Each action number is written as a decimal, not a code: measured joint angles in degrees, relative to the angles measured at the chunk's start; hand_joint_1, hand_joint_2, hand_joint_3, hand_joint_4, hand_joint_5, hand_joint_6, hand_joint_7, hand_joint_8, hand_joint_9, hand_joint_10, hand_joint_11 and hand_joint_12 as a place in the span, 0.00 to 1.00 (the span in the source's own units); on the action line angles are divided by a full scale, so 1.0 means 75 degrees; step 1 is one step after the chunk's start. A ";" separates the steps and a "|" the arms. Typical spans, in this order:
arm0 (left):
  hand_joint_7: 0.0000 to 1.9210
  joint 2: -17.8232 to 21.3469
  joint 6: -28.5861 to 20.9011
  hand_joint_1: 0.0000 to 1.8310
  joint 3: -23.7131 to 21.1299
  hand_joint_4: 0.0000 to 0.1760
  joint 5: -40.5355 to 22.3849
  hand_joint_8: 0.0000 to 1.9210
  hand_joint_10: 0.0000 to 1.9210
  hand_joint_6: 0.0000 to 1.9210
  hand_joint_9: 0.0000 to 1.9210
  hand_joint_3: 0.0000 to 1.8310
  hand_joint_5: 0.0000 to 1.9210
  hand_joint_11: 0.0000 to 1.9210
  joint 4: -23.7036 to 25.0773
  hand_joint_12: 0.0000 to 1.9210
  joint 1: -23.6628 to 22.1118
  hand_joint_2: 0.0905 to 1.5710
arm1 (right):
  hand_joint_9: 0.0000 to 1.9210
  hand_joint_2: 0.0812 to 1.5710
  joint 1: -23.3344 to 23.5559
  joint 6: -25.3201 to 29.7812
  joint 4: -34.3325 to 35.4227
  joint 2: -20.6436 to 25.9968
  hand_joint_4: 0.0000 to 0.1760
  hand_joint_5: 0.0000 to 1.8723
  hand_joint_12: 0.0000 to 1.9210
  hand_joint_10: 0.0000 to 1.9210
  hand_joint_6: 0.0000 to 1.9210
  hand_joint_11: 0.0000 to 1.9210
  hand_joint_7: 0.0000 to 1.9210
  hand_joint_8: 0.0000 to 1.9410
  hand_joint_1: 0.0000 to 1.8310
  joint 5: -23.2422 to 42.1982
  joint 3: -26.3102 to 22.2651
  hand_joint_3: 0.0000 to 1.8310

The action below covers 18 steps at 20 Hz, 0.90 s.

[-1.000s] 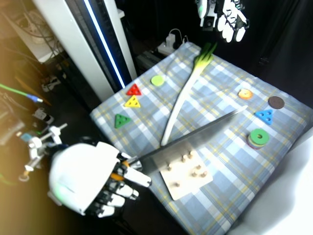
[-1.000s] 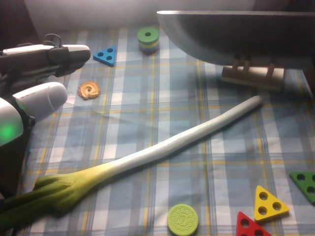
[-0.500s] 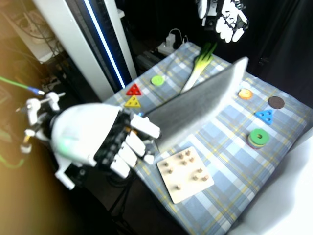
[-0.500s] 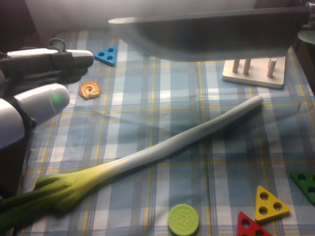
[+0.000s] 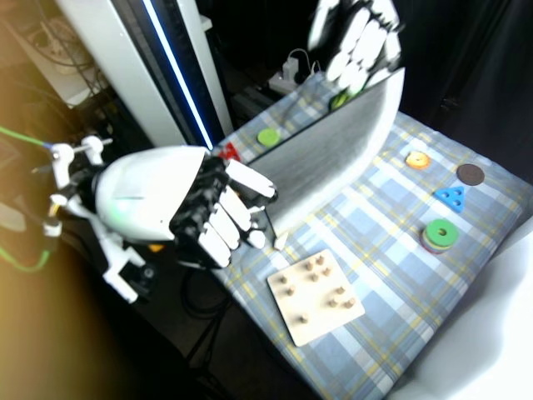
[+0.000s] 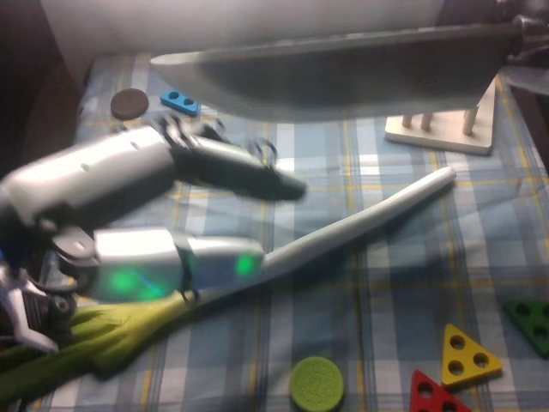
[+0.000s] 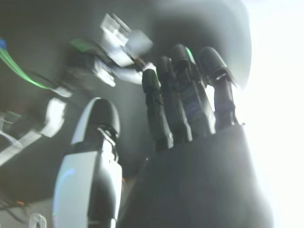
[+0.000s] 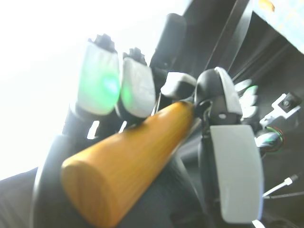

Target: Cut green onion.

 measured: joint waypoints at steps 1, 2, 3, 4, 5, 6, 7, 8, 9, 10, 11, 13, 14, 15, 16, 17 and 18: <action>0.33 0.0000 -0.0006 0.33 0.0000 0.03 0.0230 0.00 0.00 0.00 0.30 0.00 0.31 0.00 0.0067 0.54 -0.0009 0.76 | 0.81 0.88 -0.0102 0.0000 -0.0035 -0.0003 0.89 0.62 1.00 1.00 1.00 0.81 0.74 1.00 0.50 -0.0020 -0.0020 0.00; 0.30 0.0000 -0.0006 0.32 0.0003 0.00 0.0376 0.00 0.00 0.00 0.27 0.00 0.30 0.01 0.0082 0.52 -0.0047 0.77 | 0.82 0.88 -0.0119 -0.0003 -0.0052 -0.0003 0.88 0.62 1.00 1.00 1.00 0.82 0.75 1.00 0.51 -0.0050 -0.0038 0.00; 0.30 0.0003 -0.0061 0.37 0.0003 0.00 0.0516 0.00 0.00 0.00 0.27 0.00 0.32 0.01 0.0079 0.50 -0.0055 0.73 | 0.82 0.88 -0.0166 -0.0006 -0.0032 -0.0041 0.87 0.62 1.00 1.00 1.00 0.82 0.75 1.00 0.50 -0.0076 -0.0052 0.00; 0.31 0.0000 -0.0137 0.38 0.0003 0.00 0.0574 0.00 0.00 0.00 0.28 0.00 0.32 0.03 0.0143 0.48 -0.0055 0.74 | 0.82 0.87 -0.0213 0.0012 0.0029 -0.0093 0.86 0.62 1.00 1.00 1.00 0.82 0.75 1.00 0.50 -0.0055 -0.0082 0.00; 0.31 -0.0093 -0.0277 0.33 0.0093 0.00 0.0717 0.00 0.00 0.00 0.29 0.00 0.31 0.07 0.0440 0.45 -0.0146 0.77 | 0.83 0.88 -0.0335 0.0099 0.0041 -0.0131 0.85 0.63 1.00 1.00 1.00 0.81 0.76 1.00 0.47 0.0029 -0.0102 0.00; 0.31 -0.0262 -0.0443 0.33 0.0195 0.00 0.0927 0.00 0.00 0.00 0.29 0.00 0.31 0.07 0.0635 0.45 -0.0254 0.77 | 0.83 0.88 -0.0484 0.0125 0.0073 -0.0146 0.85 0.63 1.00 1.00 1.00 0.81 0.76 1.00 0.47 0.0067 -0.0125 0.00; 0.30 -0.0495 -0.0726 0.30 0.0332 0.00 0.1233 0.00 0.00 0.00 0.28 0.00 0.31 0.13 0.0991 0.36 -0.0423 0.82 | 0.83 0.89 -0.0670 0.0125 0.0157 -0.0163 0.85 0.63 1.00 1.00 1.00 0.83 0.76 1.00 0.47 0.0073 -0.0175 0.00; 0.30 -0.0632 -0.0941 0.30 0.0402 0.00 0.1434 0.00 0.00 0.00 0.28 0.00 0.31 0.13 0.1297 0.36 -0.0527 0.82 | 0.83 0.89 -0.0766 0.0119 0.0157 -0.0175 0.85 0.63 1.00 1.00 1.00 0.83 0.76 1.00 0.47 0.0058 -0.0175 0.00; 0.30 -0.0740 -0.1090 0.33 0.0411 0.00 0.1638 0.00 0.00 0.00 0.27 0.00 0.30 0.12 0.1571 0.34 -0.0603 0.81 | 0.82 0.89 -0.0828 0.0117 0.0163 -0.0175 0.84 0.64 1.00 1.00 1.00 0.82 0.76 1.00 0.49 0.0055 -0.0175 0.00; 0.30 -0.0810 -0.1131 0.31 0.0408 0.00 0.1769 0.00 0.00 0.00 0.26 0.00 0.30 0.11 0.1792 0.29 -0.0629 0.82 | 0.82 0.89 -0.0828 0.0117 0.0227 -0.0166 0.84 0.63 1.00 1.00 1.00 0.82 0.74 1.00 0.50 0.0050 -0.0175 0.00; 0.30 -0.0883 -0.1137 0.28 0.0405 0.00 0.1900 0.00 0.00 0.00 0.26 0.01 0.30 0.09 0.1938 0.27 -0.0659 0.85 | 0.82 0.89 -0.0819 0.0117 0.0361 -0.0143 0.83 0.61 1.00 1.00 1.00 0.82 0.74 1.00 0.48 0.0096 -0.0172 0.00; 0.31 -0.0953 -0.1134 0.29 0.0434 0.00 0.2090 0.00 0.00 0.00 0.26 0.00 0.31 0.08 0.2037 0.26 -0.0708 0.85 | 0.77 0.89 -0.0819 0.0108 0.0533 -0.0119 0.83 0.57 1.00 1.00 1.00 0.78 0.69 1.00 0.46 0.0207 -0.0140 0.00; 0.31 -0.1008 -0.1134 0.29 0.0484 0.00 0.2122 0.00 0.00 0.00 0.26 0.00 0.31 0.08 0.2072 0.26 -0.0717 0.85 | 0.77 0.89 -0.0819 0.0111 0.0557 -0.0122 0.83 0.57 1.00 1.00 1.00 0.78 0.69 1.00 0.46 0.0236 -0.0140 0.00; 0.30 -0.1064 -0.1131 0.29 0.0510 0.00 0.2256 0.00 0.00 0.00 0.26 0.00 0.30 0.08 0.2066 0.26 -0.0755 0.86 | 0.76 0.89 -0.0819 0.0114 0.0542 -0.0122 0.82 0.57 1.00 1.00 1.00 0.77 0.68 1.00 0.45 0.0262 -0.0143 0.00; 0.28 -0.1078 -0.1134 0.28 0.0527 0.00 0.2340 0.00 0.00 0.00 0.25 0.00 0.29 0.07 0.2078 0.25 -0.0769 0.87 | 0.74 0.89 -0.0819 0.0119 0.0527 -0.0131 0.82 0.56 1.00 1.00 1.00 0.75 0.67 1.00 0.44 0.0356 -0.0143 0.00; 0.28 -0.1084 -0.1134 0.28 0.0527 0.00 0.2398 0.00 0.00 0.00 0.25 0.00 0.29 0.07 0.2084 0.25 -0.0769 0.87 | 0.74 0.89 -0.0819 0.0117 0.0536 -0.0140 0.82 0.56 1.00 1.00 1.00 0.75 0.67 1.00 0.44 0.0393 -0.0143 0.00; 0.28 -0.1125 -0.1134 0.29 0.0568 0.00 0.2448 0.00 0.00 0.00 0.25 0.00 0.29 0.07 0.2081 0.25 -0.0769 0.84 | 0.75 0.89 -0.0819 0.0114 0.0592 -0.0146 0.83 0.56 1.00 1.00 1.00 0.76 0.67 1.00 0.43 0.0434 -0.0143 0.00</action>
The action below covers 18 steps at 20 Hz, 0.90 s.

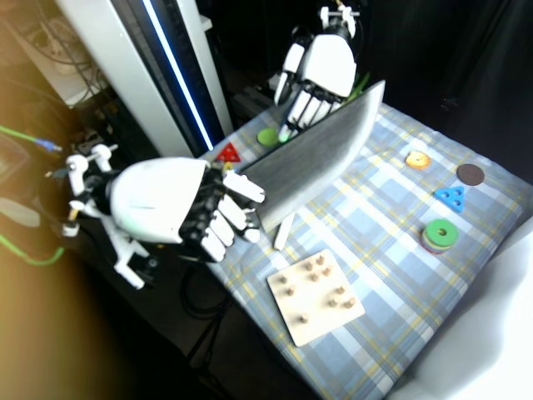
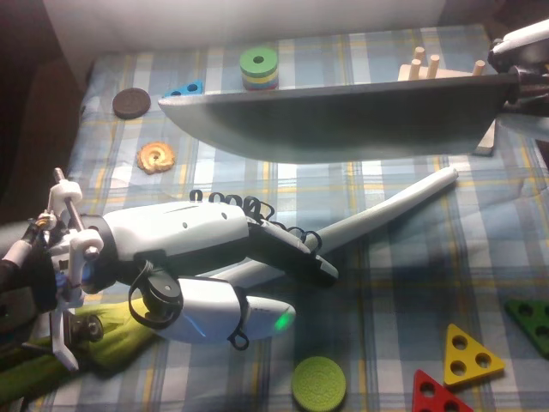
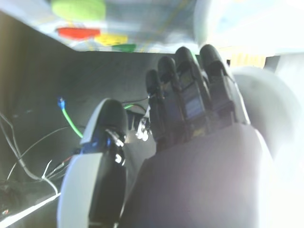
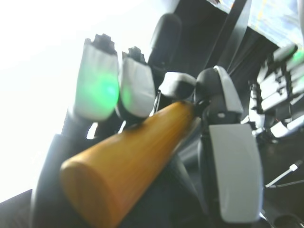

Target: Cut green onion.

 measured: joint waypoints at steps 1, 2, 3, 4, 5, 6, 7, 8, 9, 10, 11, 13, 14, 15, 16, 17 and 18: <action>0.29 -0.0044 0.0000 0.31 0.0006 0.00 0.0052 0.00 0.00 0.00 0.25 0.00 0.29 0.06 -0.0012 0.24 0.0000 0.83 | 0.75 0.89 0.0000 0.0003 0.0035 -0.0003 0.83 0.56 1.00 1.00 1.00 0.77 0.67 1.00 0.45 0.0015 0.0000 0.00; 0.28 -0.0061 0.0000 0.29 0.0006 0.00 0.0111 0.00 0.00 0.00 0.24 0.00 0.28 0.07 0.0047 0.24 0.0000 0.84 | 0.75 0.89 -0.0003 0.0000 0.0087 -0.0017 0.84 0.56 1.00 1.00 1.00 0.77 0.66 1.00 0.43 0.0023 0.0000 0.00; 0.29 -0.0108 0.0003 0.29 0.0006 0.00 0.0189 0.00 0.00 0.00 0.25 0.00 0.29 0.08 0.0172 0.25 0.0000 0.85 | 0.74 0.89 -0.0009 0.0000 0.0125 -0.0035 0.86 0.56 1.00 1.00 1.00 0.76 0.66 1.00 0.40 0.0023 0.0000 0.00; 0.29 -0.0134 0.0003 0.27 0.0006 0.00 0.0236 0.00 0.00 0.00 0.25 0.01 0.29 0.08 0.0256 0.25 0.0000 0.86 | 0.75 0.89 -0.0064 0.0000 0.0184 -0.0061 0.89 0.55 1.00 1.00 1.00 0.76 0.67 1.00 0.38 0.0038 0.0000 0.00; 0.28 -0.0137 0.0000 0.25 0.0006 0.00 0.0256 0.00 0.00 0.00 0.23 0.01 0.27 0.06 0.0332 0.24 -0.0023 0.88 | 0.75 0.89 -0.0114 0.0000 0.0204 -0.0076 0.90 0.56 1.00 1.00 1.00 0.76 0.67 1.00 0.41 0.0044 0.0000 0.00; 0.25 -0.0134 0.0000 0.20 0.0006 0.00 0.0291 0.00 0.00 0.00 0.22 0.01 0.25 0.04 0.0361 0.24 -0.0064 0.91 | 0.75 0.89 -0.0195 0.0000 0.0227 -0.0093 0.92 0.56 1.00 1.00 1.00 0.76 0.66 1.00 0.45 0.0026 0.0000 0.00; 0.20 -0.0134 0.0000 0.14 0.0006 0.00 0.0291 0.00 0.00 0.00 0.18 0.02 0.19 0.01 0.0353 0.23 -0.0067 0.95 | 0.75 0.89 -0.0201 -0.0003 0.0224 -0.0102 0.94 0.57 1.00 1.00 1.00 0.77 0.67 1.00 0.47 -0.0023 -0.0009 0.00; 0.15 -0.0134 -0.0003 0.12 0.0006 0.00 0.0338 0.00 0.00 0.00 0.13 0.01 0.13 0.00 0.0364 0.20 -0.0082 0.96 | 0.77 0.89 -0.0233 0.0000 0.0233 -0.0102 0.94 0.58 1.00 1.00 1.00 0.79 0.69 1.00 0.47 -0.0017 -0.0026 0.00; 0.09 -0.0137 0.0000 0.08 0.0003 0.00 0.0347 0.00 0.00 0.00 0.07 0.01 0.08 0.00 0.0385 0.13 -0.0090 0.98 | 0.80 0.89 -0.0245 0.0000 0.0256 -0.0102 0.95 0.59 1.00 1.00 1.00 0.81 0.71 1.00 0.47 0.0000 -0.0032 0.00; 0.09 -0.0134 0.0000 0.08 0.0003 0.00 0.0347 0.00 0.00 0.00 0.07 0.01 0.08 0.00 0.0379 0.13 -0.0090 0.98 | 0.80 0.89 -0.0251 -0.0003 0.0283 -0.0099 0.95 0.59 1.00 1.00 1.00 0.81 0.71 1.00 0.47 0.0006 -0.0041 0.00; 0.09 -0.0134 0.0000 0.11 0.0003 0.00 0.0370 0.00 0.00 0.00 0.09 0.00 0.09 0.02 0.0379 0.12 -0.0090 0.98 | 0.80 0.88 -0.0306 0.0000 0.0323 -0.0073 0.95 0.59 1.00 1.00 1.00 0.82 0.72 1.00 0.49 0.0041 -0.0073 0.00; 0.10 -0.0137 0.0000 0.10 0.0003 0.00 0.0420 0.00 0.00 0.00 0.09 0.00 0.09 0.03 0.0393 0.12 -0.0096 0.99 | 0.80 0.87 -0.0393 0.0006 0.0297 -0.0017 0.96 0.59 1.00 1.00 1.00 0.82 0.72 1.00 0.51 0.0023 -0.0140 0.00; 0.10 -0.0137 0.0000 0.02 0.0003 0.00 0.0446 0.00 0.00 0.00 0.09 0.02 0.10 0.02 0.0391 0.12 -0.0096 1.00 | 0.80 0.87 -0.0516 0.0035 0.0306 -0.0015 0.96 0.59 1.00 1.00 1.00 0.81 0.72 1.00 0.50 0.0047 -0.0143 0.00; 0.09 -0.0134 0.0000 0.00 -0.0003 0.00 0.0443 0.00 0.00 0.00 0.08 0.02 0.09 0.00 0.0391 0.11 -0.0096 1.00 | 0.79 0.87 -0.0600 0.0032 0.0347 -0.0017 0.96 0.59 1.00 1.00 1.00 0.81 0.72 1.00 0.50 0.0055 -0.0143 0.00; 0.09 -0.0137 0.0000 0.00 -0.0006 0.00 0.0449 0.00 0.00 0.00 0.07 0.02 0.09 0.00 0.0393 0.11 -0.0096 1.00 | 0.79 0.88 -0.0731 0.0029 0.0431 -0.0015 0.96 0.59 1.00 1.00 1.00 0.81 0.72 1.00 0.50 0.0029 -0.0143 0.00; 0.09 -0.0137 -0.0003 0.05 -0.0006 0.00 0.0443 0.00 0.00 0.00 0.08 0.01 0.10 0.01 0.0391 0.12 -0.0096 0.99 | 0.82 0.88 -0.0906 0.0032 0.0577 -0.0015 0.96 0.61 1.00 1.00 1.00 0.82 0.75 1.00 0.47 0.0038 -0.0143 0.00; 0.10 -0.0137 0.0000 0.07 -0.0006 0.00 0.0446 0.00 0.00 0.00 0.09 0.00 0.11 0.02 0.0391 0.12 -0.0111 0.99 | 0.83 0.89 -0.1116 0.0149 0.0766 -0.0017 0.95 0.61 1.00 1.00 1.00 0.83 0.76 1.00 0.48 0.0102 -0.0140 0.00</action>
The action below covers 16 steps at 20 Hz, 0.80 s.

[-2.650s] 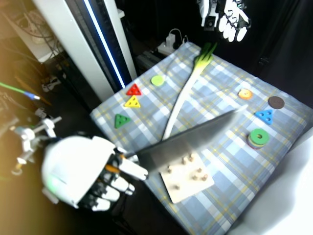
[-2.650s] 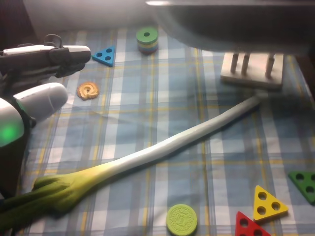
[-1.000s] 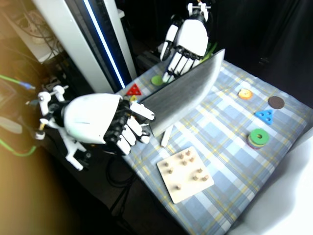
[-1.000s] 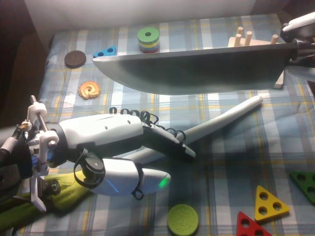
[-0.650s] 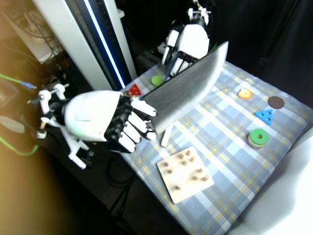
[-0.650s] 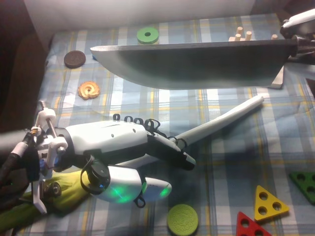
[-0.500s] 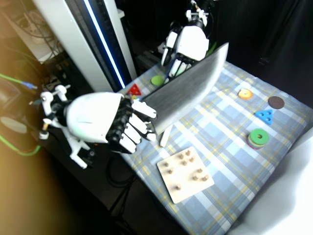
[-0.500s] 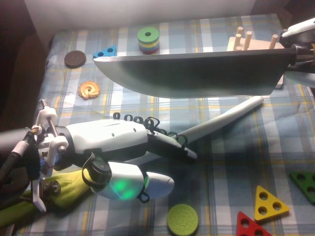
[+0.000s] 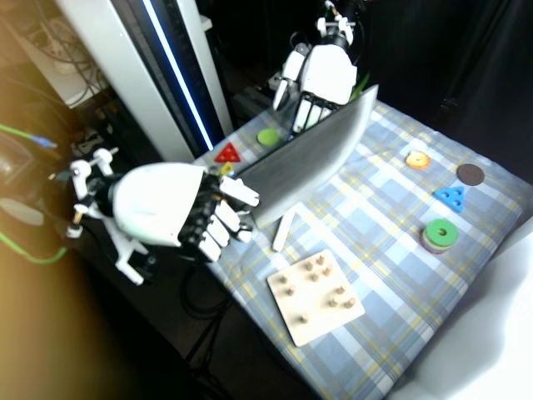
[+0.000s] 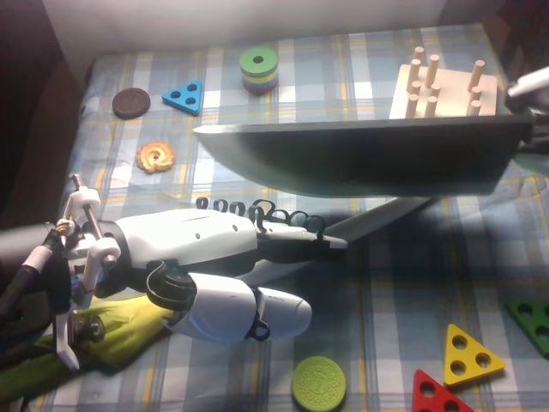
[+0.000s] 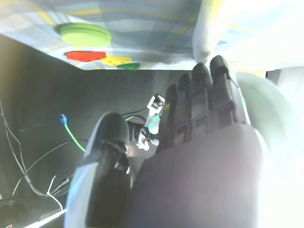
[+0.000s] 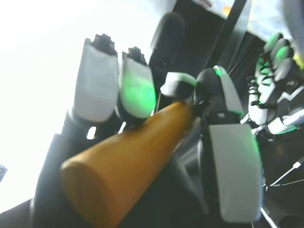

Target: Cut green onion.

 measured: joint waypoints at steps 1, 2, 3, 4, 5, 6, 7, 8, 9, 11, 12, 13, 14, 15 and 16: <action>0.11 0.0000 0.0000 0.08 0.0000 0.00 -0.0003 0.01 0.01 0.00 0.10 0.00 0.11 0.02 -0.0003 0.13 -0.0003 0.99 | 0.83 0.88 -0.0154 0.0047 0.0169 0.0003 0.95 0.61 1.00 1.00 1.00 0.84 0.76 1.00 0.50 0.0070 0.0006 0.00; 0.12 0.0000 -0.0003 0.07 -0.0003 0.00 0.0000 0.00 0.00 0.00 0.10 0.00 0.12 0.02 0.0000 0.13 -0.0009 0.99 | 0.84 0.88 -0.0227 0.0117 0.0201 -0.0006 0.94 0.62 1.00 1.00 1.00 0.84 0.77 1.00 0.49 0.0090 0.0050 0.00; 0.08 0.0000 0.0000 0.03 -0.0015 0.00 0.0000 0.00 0.00 0.00 0.07 0.00 0.09 0.00 0.0000 0.07 -0.0009 1.00 | 0.83 0.87 -0.0227 0.0160 0.0198 -0.0023 0.93 0.62 1.00 1.00 1.00 0.83 0.77 1.00 0.48 0.0058 0.0093 0.00; 0.07 0.0000 -0.0003 0.01 -0.0015 0.00 -0.0003 0.00 0.00 0.00 0.05 0.01 0.09 0.00 0.0003 0.06 -0.0009 1.00 | 0.83 0.88 -0.0227 0.0169 0.0213 -0.0029 0.93 0.63 1.00 1.00 1.00 0.83 0.76 1.00 0.45 0.0035 0.0093 0.00; 0.07 0.0000 0.0000 0.01 -0.0015 0.00 -0.0003 0.00 0.00 0.00 0.05 0.01 0.09 0.00 0.0003 0.06 -0.0009 1.00 | 0.83 0.88 -0.0227 0.0169 0.0216 -0.0038 0.93 0.63 1.00 1.00 1.00 0.83 0.76 1.00 0.45 0.0029 0.0093 0.00; 0.07 0.0000 0.0000 0.00 -0.0015 0.00 0.0009 0.00 0.00 0.00 0.05 0.02 0.09 0.01 0.0000 0.06 -0.0009 1.00 | 0.84 0.89 -0.0251 0.0178 0.0259 -0.0067 0.95 0.64 1.00 1.00 1.00 0.85 0.77 1.00 0.39 0.0026 0.0114 0.00; 0.07 0.0000 -0.0003 0.00 -0.0015 0.00 0.0003 0.00 0.00 0.00 0.05 0.02 0.09 0.01 0.0000 0.06 -0.0017 1.00 | 0.84 0.89 -0.0251 0.0175 0.0271 -0.0087 0.95 0.64 1.00 1.00 1.00 0.85 0.77 1.00 0.39 0.0020 0.0125 0.00; 0.10 0.0000 0.0000 0.00 -0.0015 0.00 0.0009 0.00 0.01 0.00 0.09 0.02 0.11 0.03 0.0003 0.08 -0.0026 1.00 | 0.84 0.89 -0.0251 0.0207 0.0300 -0.0096 0.99 0.65 1.00 1.00 1.00 0.85 0.77 1.00 0.42 0.0000 0.0134 0.00; 0.10 0.0000 0.0000 0.00 -0.0015 0.00 0.0009 0.00 0.01 0.00 0.09 0.02 0.11 0.03 0.0003 0.08 -0.0029 1.00 | 0.84 0.89 -0.0251 0.0219 0.0280 -0.0102 0.99 0.65 1.00 1.00 1.00 0.85 0.77 1.00 0.42 0.0000 0.0160 0.00; 0.09 0.0000 -0.0003 0.00 -0.0015 0.00 0.0006 0.00 0.00 0.00 0.07 0.01 0.10 0.02 0.0000 0.07 -0.0032 1.00 | 0.80 0.88 -0.0248 0.0256 0.0259 -0.0108 1.00 0.63 1.00 1.00 1.00 0.82 0.74 1.00 0.45 0.0006 0.0198 0.00; 0.09 -0.0006 0.0000 0.00 -0.0015 0.00 0.0015 0.00 0.00 0.01 0.08 0.01 0.10 0.02 0.0006 0.08 -0.0029 1.00 | 0.80 0.88 -0.0248 0.0248 0.0259 -0.0108 1.00 0.64 1.00 1.00 1.00 0.82 0.74 1.00 0.46 0.0009 0.0201 0.00; 0.09 -0.0006 -0.0003 0.00 -0.0015 0.00 0.0012 0.00 0.00 0.01 0.08 0.01 0.10 0.02 0.0000 0.08 -0.0029 1.00 | 0.80 0.88 -0.0248 0.0230 0.0265 -0.0108 1.00 0.64 1.00 1.00 1.00 0.82 0.74 1.00 0.47 0.0009 0.0201 0.00; 0.09 -0.0006 -0.0003 0.00 -0.0015 0.00 0.0009 0.00 0.00 0.01 0.08 0.01 0.10 0.02 0.0000 0.08 -0.0029 1.00 | 0.80 0.88 -0.0248 0.0230 0.0262 -0.0108 1.00 0.64 1.00 1.00 1.00 0.82 0.74 1.00 0.47 0.0017 0.0201 0.00; 0.10 -0.0009 0.0000 0.00 -0.0015 0.00 0.0017 0.01 0.01 0.01 0.08 0.01 0.10 0.02 0.0003 0.08 -0.0029 1.00 | 0.80 0.89 -0.0248 0.0227 0.0256 -0.0108 1.00 0.62 1.00 1.00 1.00 0.82 0.74 1.00 0.44 0.0026 0.0201 0.00; 0.10 -0.0026 -0.0003 0.00 -0.0012 0.00 0.0032 0.01 0.01 0.01 0.08 0.01 0.10 0.02 0.0003 0.08 -0.0029 1.00 | 0.80 0.89 -0.0224 0.0227 0.0254 -0.0111 1.00 0.62 1.00 1.00 1.00 0.82 0.74 1.00 0.44 0.0020 0.0201 0.00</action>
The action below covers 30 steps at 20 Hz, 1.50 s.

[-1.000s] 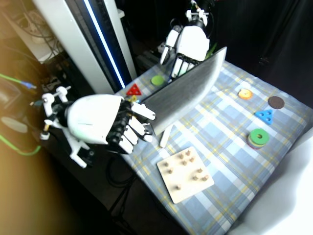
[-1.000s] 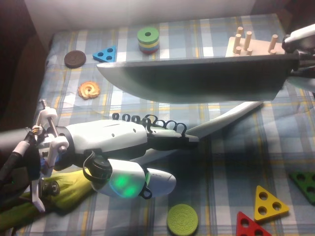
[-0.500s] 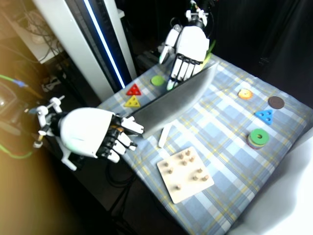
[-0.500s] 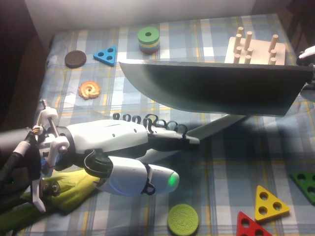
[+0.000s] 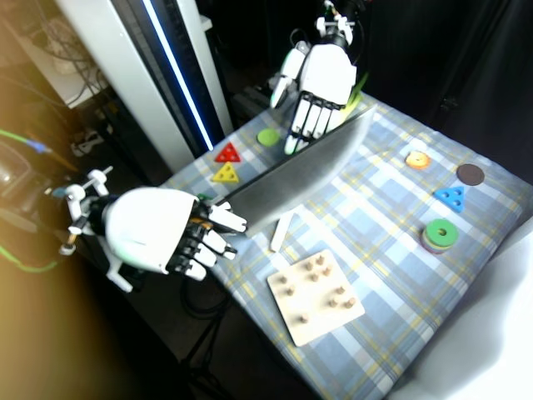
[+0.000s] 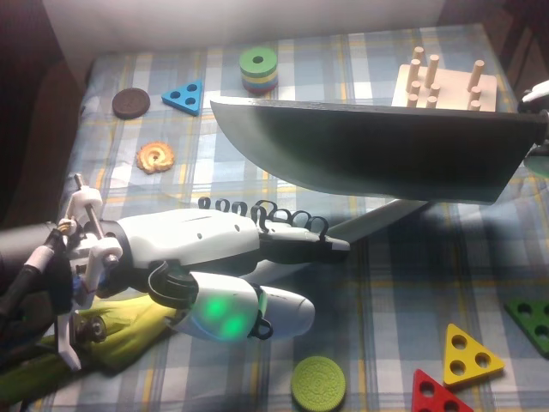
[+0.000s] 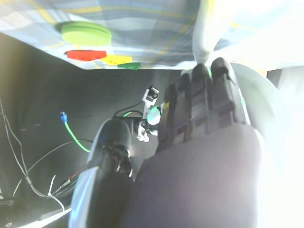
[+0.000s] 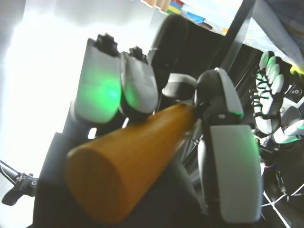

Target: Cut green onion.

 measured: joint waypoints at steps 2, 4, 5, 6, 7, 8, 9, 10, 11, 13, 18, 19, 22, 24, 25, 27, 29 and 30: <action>0.09 -0.0076 0.0000 0.00 0.0000 0.00 0.0096 0.00 0.00 0.00 0.08 0.01 0.09 0.03 0.0000 0.08 -0.0003 0.99 | 0.79 0.89 0.0009 -0.0032 -0.0009 -0.0015 1.00 0.62 1.00 1.00 1.00 0.81 0.73 1.00 0.41 0.0029 0.0000 0.00; 0.11 -0.0108 0.0003 0.00 0.0009 0.00 0.0169 0.00 0.01 0.00 0.10 0.00 0.11 0.05 0.0020 0.09 -0.0003 0.99 | 0.78 0.87 0.0061 -0.0070 -0.0029 -0.0020 1.00 0.63 1.00 1.00 1.00 0.80 0.73 1.00 0.38 0.0029 0.0006 0.00; 0.09 -0.0108 0.0000 0.00 0.0009 0.00 0.0154 0.00 0.00 0.00 0.08 0.00 0.09 0.03 -0.0003 0.08 -0.0003 1.00 | 0.81 0.88 0.0061 -0.0085 -0.0055 -0.0020 0.98 0.64 1.00 1.00 1.00 0.82 0.75 1.00 0.42 0.0064 0.0006 0.00; 0.09 -0.0108 0.0003 0.00 0.0017 0.00 0.0154 0.00 0.00 0.00 0.07 0.00 0.09 0.02 0.0000 0.07 -0.0003 1.00 | 0.82 0.88 0.0061 -0.0085 -0.0058 -0.0020 0.95 0.64 1.00 1.00 1.00 0.83 0.76 1.00 0.45 0.0079 0.0006 0.00; 0.10 -0.0108 0.0000 0.00 0.0023 0.00 0.0169 0.00 0.00 0.00 0.08 0.01 0.10 0.04 0.0017 0.08 -0.0003 1.00 | 0.82 0.89 0.0122 -0.0082 -0.0096 -0.0020 0.94 0.62 1.00 1.00 1.00 0.83 0.75 1.00 0.48 0.0087 0.0006 0.00; 0.10 -0.0108 0.0003 0.00 0.0023 0.00 0.0172 0.00 0.00 0.00 0.09 0.01 0.10 0.04 0.0015 0.08 -0.0003 1.00 | 0.82 0.89 0.0163 -0.0085 -0.0114 -0.0017 0.93 0.61 1.00 1.00 1.00 0.83 0.75 1.00 0.49 0.0122 0.0006 0.00; 0.10 -0.0108 0.0000 0.00 0.0023 0.00 0.0169 0.00 0.01 0.00 0.09 0.01 0.10 0.05 0.0006 0.08 -0.0003 1.00 | 0.82 0.89 0.0213 -0.0140 -0.0146 -0.0012 0.93 0.62 1.00 1.00 1.00 0.83 0.75 1.00 0.49 0.0143 0.0006 0.00; 0.09 -0.0108 0.0003 0.00 0.0023 0.00 0.0178 0.00 0.00 0.00 0.09 0.01 0.09 0.04 0.0015 0.08 -0.0003 1.00 | 0.82 0.89 0.0291 -0.0131 -0.0119 0.0020 0.94 0.61 1.00 1.00 1.00 0.81 0.74 1.00 0.53 0.0224 0.0006 0.00; 0.09 -0.0108 0.0003 0.00 0.0023 0.00 0.0187 0.00 0.00 0.00 0.09 0.01 0.09 0.05 0.0015 0.08 -0.0003 1.00 | 0.80 0.88 0.0300 -0.0137 -0.0093 0.0026 0.94 0.60 1.00 1.00 1.00 0.78 0.72 1.00 0.52 0.0271 0.0006 0.00; 0.09 -0.0122 0.0000 0.00 0.0038 0.00 0.0195 0.00 0.00 0.00 0.09 0.01 0.09 0.04 0.0009 0.08 -0.0003 1.00 | 0.78 0.88 0.0358 -0.0134 -0.0015 0.0044 0.94 0.59 1.00 1.00 1.00 0.77 0.71 1.00 0.48 0.0437 0.0032 0.00; 0.09 -0.0175 0.0003 0.00 0.0102 0.00 0.0204 0.00 0.00 0.00 0.08 0.00 0.10 0.05 -0.0009 0.07 0.0006 1.00 | 0.76 0.88 0.0705 -0.0195 0.0134 0.0076 0.97 0.56 1.00 1.00 1.00 0.78 0.69 1.00 0.47 0.0694 0.0119 0.00; 0.09 -0.0175 0.0003 0.00 0.0102 0.00 0.0166 0.00 0.00 0.00 0.08 0.01 0.10 0.04 -0.0017 0.07 0.0006 1.00 | 0.77 0.88 0.0758 -0.0248 0.0146 0.0099 0.97 0.55 1.00 1.00 1.00 0.79 0.69 1.00 0.46 0.0772 0.0119 0.00; 0.10 0.0009 0.0207 0.00 0.0047 0.00 -0.0105 0.00 0.00 0.01 0.09 0.01 0.11 0.05 -0.0571 0.08 0.0000 1.00 | 0.78 0.89 0.0758 -0.0286 0.0306 0.0099 0.96 0.57 1.00 1.00 1.00 0.80 0.71 1.00 0.45 0.0708 0.0219 0.00; 0.11 0.0361 0.1032 0.00 -0.0105 0.00 -0.0603 0.00 0.00 0.00 0.10 0.03 0.11 0.00 -0.1518 0.16 -0.0035 1.00 | 0.78 0.89 0.0758 -0.0338 0.0431 0.0102 0.95 0.57 1.00 1.00 1.00 0.80 0.71 1.00 0.43 0.0577 0.0341 0.00; 0.09 0.0472 0.1300 0.00 -0.0149 0.00 -0.0895 0.00 0.00 0.00 0.07 0.02 0.09 0.00 -0.1903 0.10 -0.0032 1.00 | 0.77 0.89 0.0758 -0.0347 0.0490 0.0102 0.93 0.55 1.00 1.00 1.00 0.80 0.70 1.00 0.42 0.0501 0.0411 0.00; 0.05 0.0647 0.1658 0.00 -0.0210 0.00 -0.1405 0.00 0.00 0.00 0.03 0.02 0.06 0.01 -0.2515 0.02 0.0017 1.00 | 0.76 0.89 0.0781 -0.0358 0.0554 0.0099 0.85 0.52 1.00 1.00 1.00 0.78 0.68 1.00 0.42 0.0280 0.0562 0.00; 0.06 0.0828 0.1763 0.00 -0.0216 0.00 -0.1912 0.01 0.01 0.00 0.05 0.01 0.07 0.03 -0.3147 0.03 0.0184 0.99 | 0.73 0.89 0.0886 -0.0373 0.0595 0.0090 0.53 0.49 1.00 1.00 1.00 0.75 0.65 1.00 0.41 -0.0003 0.0676 0.00; 0.05 0.0965 0.1766 0.00 -0.0216 0.00 -0.2264 0.00 0.01 0.00 0.05 0.01 0.05 0.03 -0.3500 0.03 0.0335 0.99 | 0.72 0.89 0.1000 -0.0379 0.0597 0.0087 0.44 0.47 1.00 1.00 1.00 0.74 0.63 1.00 0.41 -0.0166 0.0734 0.00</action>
